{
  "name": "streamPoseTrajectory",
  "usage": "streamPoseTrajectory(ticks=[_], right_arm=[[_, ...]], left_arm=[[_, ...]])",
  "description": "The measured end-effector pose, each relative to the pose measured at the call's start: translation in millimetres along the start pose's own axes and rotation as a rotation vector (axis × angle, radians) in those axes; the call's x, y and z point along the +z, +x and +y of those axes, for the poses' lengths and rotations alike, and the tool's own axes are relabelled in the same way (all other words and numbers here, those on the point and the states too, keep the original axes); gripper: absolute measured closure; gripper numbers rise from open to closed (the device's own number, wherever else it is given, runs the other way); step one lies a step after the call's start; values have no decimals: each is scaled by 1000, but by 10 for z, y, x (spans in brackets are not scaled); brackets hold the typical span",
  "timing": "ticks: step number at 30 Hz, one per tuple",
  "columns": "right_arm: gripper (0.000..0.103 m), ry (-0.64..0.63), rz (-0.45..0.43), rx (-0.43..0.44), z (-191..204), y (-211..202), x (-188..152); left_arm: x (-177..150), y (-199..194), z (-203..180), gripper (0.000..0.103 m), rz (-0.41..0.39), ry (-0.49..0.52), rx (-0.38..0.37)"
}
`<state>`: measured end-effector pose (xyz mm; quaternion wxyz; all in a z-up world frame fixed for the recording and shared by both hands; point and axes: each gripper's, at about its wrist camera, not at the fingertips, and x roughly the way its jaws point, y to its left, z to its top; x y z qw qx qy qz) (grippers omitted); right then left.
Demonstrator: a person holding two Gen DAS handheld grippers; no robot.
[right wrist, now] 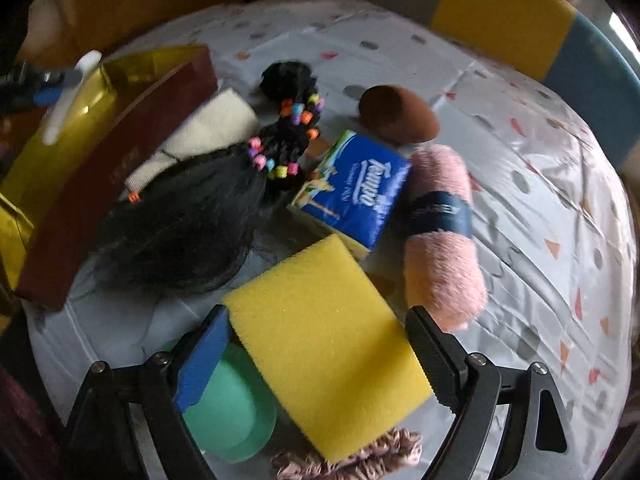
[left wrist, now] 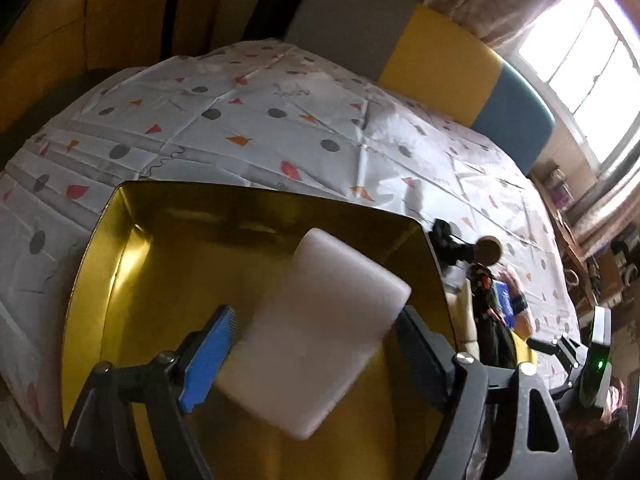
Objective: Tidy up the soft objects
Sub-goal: 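Drop the white sponge into the tray with the left tool while the right grasps the yellow sponge, then carry the yellow sponge into the gold tray and open the right tool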
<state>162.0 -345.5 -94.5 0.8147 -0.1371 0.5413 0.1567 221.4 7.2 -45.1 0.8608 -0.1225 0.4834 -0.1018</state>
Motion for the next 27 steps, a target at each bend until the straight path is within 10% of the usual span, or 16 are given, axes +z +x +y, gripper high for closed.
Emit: streamPoseTrajectory(ticks=[18, 27], right_arm=[[26, 3, -13, -75, 176, -214, 50], [26, 222, -150, -161, 43, -837, 84]], left_arm=[[-793, -565, -251, 16, -58, 126, 28], [-1132, -886, -513, 17, -115, 228, 79]])
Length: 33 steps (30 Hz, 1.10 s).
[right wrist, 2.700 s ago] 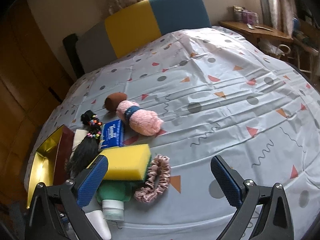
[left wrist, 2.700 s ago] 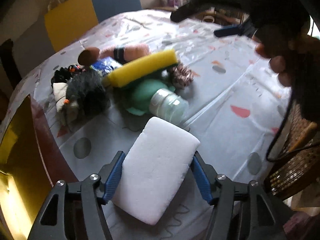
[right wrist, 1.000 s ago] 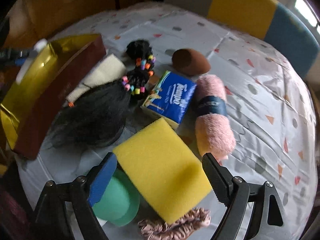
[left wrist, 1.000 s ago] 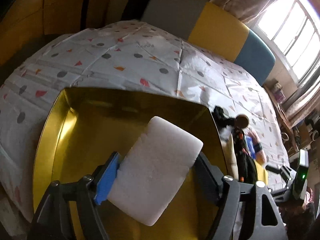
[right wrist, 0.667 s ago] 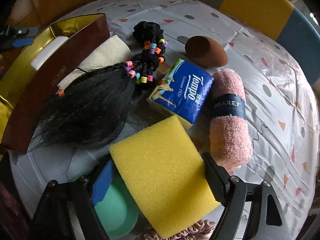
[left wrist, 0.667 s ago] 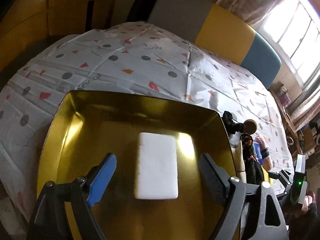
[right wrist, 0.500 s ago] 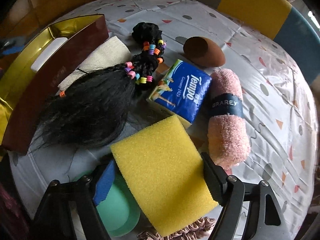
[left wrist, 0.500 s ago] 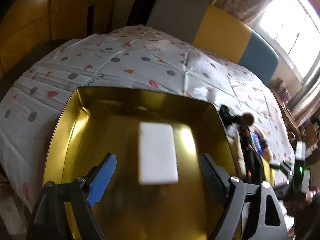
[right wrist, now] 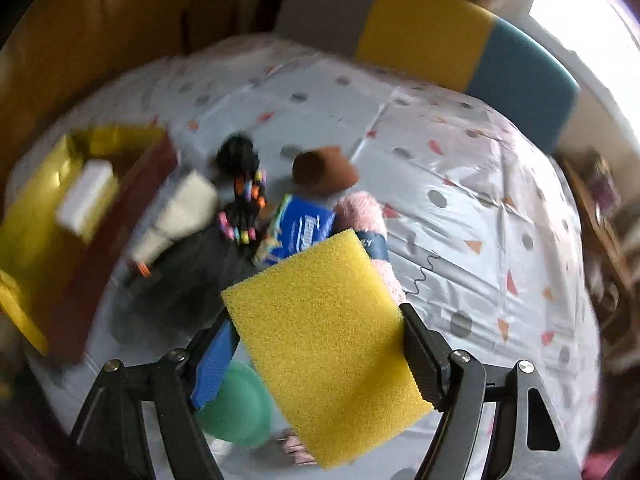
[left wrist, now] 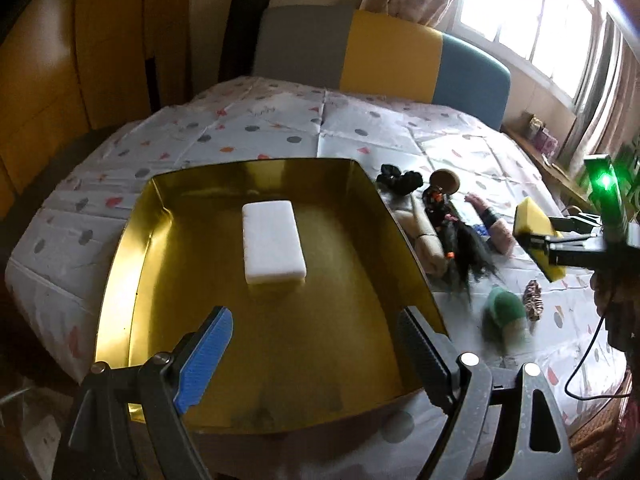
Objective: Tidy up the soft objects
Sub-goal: 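Carry the yellow sponge into the gold tray and open the right tool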
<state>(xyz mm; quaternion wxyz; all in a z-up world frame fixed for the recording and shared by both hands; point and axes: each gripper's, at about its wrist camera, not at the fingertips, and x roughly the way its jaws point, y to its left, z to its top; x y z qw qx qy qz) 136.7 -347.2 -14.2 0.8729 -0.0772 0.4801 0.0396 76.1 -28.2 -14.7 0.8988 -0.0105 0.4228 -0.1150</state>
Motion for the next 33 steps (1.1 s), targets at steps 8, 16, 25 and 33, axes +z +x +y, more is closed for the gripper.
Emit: streamPoseTrajectory(ticks=[8, 16, 25, 33], right_arm=[[25, 183, -17, 280, 621, -270, 58], [25, 149, -2, 397, 1574, -229, 185], [25, 162, 26, 322, 1852, 59, 268], [25, 161, 1, 252, 1923, 104, 357]], left_arm=[[-84, -276, 143, 17, -36, -53, 42], [-152, -501, 406, 16, -81, -100, 76], [-222, -536, 645, 17, -88, -147, 110], [-277, -542, 747, 17, -89, -176, 125]])
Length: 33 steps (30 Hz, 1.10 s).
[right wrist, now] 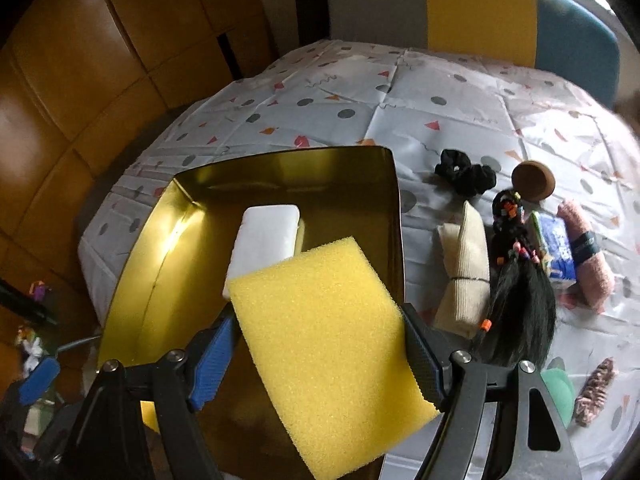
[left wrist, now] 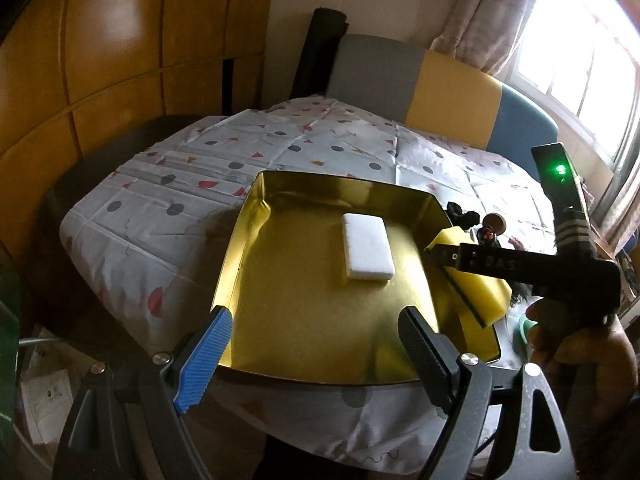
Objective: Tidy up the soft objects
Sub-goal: 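Carry the yellow sponge into the gold tray and open the right tool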
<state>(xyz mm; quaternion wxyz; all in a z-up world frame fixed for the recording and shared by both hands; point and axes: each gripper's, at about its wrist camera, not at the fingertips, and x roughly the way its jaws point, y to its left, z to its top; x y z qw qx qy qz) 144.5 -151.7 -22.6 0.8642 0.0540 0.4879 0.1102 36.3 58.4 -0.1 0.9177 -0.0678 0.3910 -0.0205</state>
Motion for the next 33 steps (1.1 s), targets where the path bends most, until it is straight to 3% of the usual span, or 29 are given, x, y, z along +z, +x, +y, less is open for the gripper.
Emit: streamPoseTrajectory(ticks=[5, 16, 24, 33], right_arm=[[25, 33, -22, -4, -11, -12, -8], [25, 172, -34, 130, -37, -22, 147], [25, 141, -26, 82, 0, 120, 30], [18, 128, -57, 15, -11, 276, 254]], left_arm=[[-8, -9, 42, 17, -3, -14, 13], [-18, 20, 76, 17, 2, -22, 34], [-24, 49, 88, 17, 7, -21, 42], [-33, 53, 88, 17, 13, -15, 62]])
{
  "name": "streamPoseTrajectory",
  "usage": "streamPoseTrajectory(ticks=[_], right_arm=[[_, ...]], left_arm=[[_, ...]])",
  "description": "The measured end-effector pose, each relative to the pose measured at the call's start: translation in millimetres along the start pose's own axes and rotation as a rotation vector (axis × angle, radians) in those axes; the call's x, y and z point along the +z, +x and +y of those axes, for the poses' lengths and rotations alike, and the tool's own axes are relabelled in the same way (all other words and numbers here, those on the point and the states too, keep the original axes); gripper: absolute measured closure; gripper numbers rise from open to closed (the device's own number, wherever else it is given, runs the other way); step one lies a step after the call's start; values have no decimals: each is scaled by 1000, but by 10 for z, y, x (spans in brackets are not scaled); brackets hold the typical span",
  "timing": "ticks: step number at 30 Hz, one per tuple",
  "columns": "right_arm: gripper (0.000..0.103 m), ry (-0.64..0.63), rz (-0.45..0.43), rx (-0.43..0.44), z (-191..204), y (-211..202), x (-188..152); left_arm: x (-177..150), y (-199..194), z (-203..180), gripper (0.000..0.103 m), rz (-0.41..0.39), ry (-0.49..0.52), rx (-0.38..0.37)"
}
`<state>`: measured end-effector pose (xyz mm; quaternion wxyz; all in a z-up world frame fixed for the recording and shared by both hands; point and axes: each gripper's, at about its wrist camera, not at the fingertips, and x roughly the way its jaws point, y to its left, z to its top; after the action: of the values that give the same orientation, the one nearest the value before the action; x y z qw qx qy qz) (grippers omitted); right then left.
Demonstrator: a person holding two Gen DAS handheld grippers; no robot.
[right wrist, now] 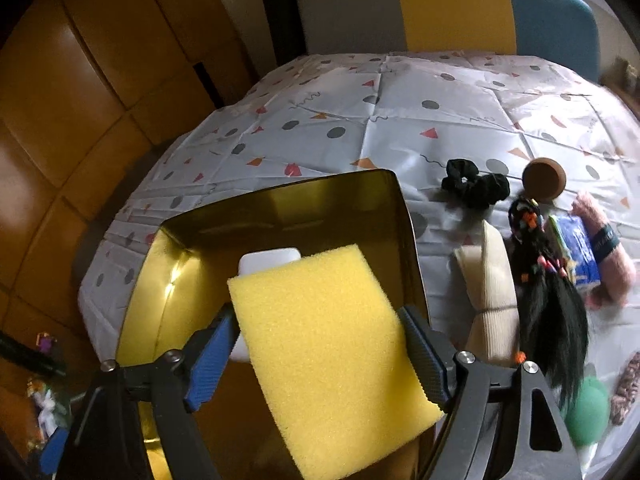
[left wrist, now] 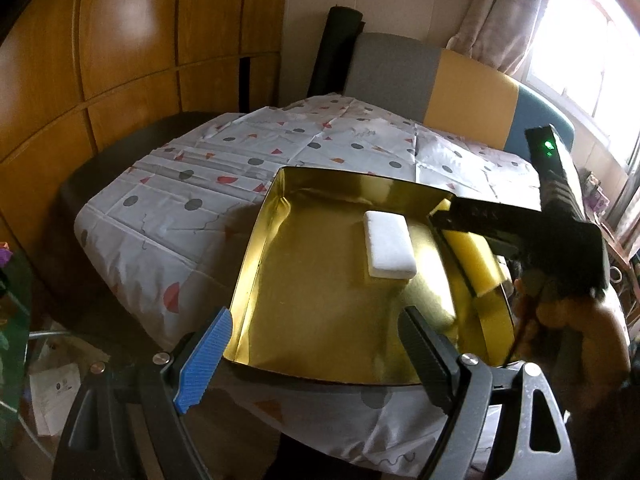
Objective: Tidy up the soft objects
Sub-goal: 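Carry the yellow sponge into the gold tray and open the right tool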
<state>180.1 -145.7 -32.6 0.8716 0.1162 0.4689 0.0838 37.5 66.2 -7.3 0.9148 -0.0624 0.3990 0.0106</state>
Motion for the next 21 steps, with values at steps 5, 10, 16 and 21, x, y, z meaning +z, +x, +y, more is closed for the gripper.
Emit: streamPoseTrajectory(ticks=[5, 10, 16, 21], right_arm=[[4, 3, -4, -12, -6, 75, 27], [4, -9, -22, -8, -27, -9, -48], [2, -76, -102, -32, -60, -331, -166], [0, -139, -171, -58, -124, -636, -286]], left_arm=[[-1, 20, 19, 17, 8, -3, 12], [5, 29, 12, 17, 8, -4, 15], [14, 27, -19, 17, 7, 6, 11], [7, 11, -49, 17, 5, 16, 12]])
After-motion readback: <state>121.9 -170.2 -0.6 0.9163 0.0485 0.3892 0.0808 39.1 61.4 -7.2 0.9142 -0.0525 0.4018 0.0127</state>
